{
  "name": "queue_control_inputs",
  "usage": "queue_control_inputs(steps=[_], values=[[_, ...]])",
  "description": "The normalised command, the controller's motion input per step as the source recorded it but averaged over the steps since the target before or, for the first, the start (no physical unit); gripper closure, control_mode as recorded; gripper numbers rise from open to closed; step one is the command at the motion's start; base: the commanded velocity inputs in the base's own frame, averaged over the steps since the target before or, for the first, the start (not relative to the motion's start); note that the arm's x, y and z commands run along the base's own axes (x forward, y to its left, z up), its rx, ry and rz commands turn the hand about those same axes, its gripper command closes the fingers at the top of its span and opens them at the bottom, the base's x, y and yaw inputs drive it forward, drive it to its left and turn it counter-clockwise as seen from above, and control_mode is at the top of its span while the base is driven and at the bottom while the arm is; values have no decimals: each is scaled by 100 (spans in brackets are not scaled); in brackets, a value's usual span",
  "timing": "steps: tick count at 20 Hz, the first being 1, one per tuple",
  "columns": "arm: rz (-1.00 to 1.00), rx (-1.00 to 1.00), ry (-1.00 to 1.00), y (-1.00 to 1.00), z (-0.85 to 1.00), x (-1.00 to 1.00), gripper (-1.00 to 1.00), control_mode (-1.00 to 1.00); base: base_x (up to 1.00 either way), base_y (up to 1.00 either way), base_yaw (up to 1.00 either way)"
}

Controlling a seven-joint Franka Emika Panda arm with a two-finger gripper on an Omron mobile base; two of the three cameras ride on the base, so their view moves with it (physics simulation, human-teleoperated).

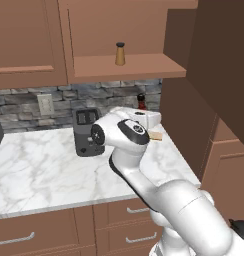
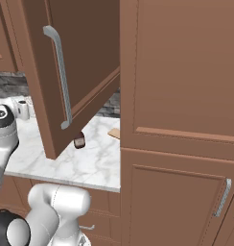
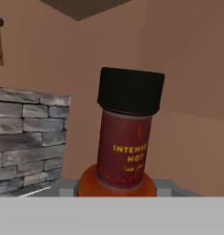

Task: There are various items on the counter. Only move the condiments/shakers into the cabinet.

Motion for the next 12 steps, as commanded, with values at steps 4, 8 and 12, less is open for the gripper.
queue_control_inputs(steps=[4, 8, 12], values=[[24, 0, 0, 55, 100, -12, 100, -100, 0, 0, 0], [33, 1, 0, 32, 100, -11, 100, -100, 0, 0, 0], [27, 9, -7, 4, 100, -3, 100, -100, 0, 0, 0]])
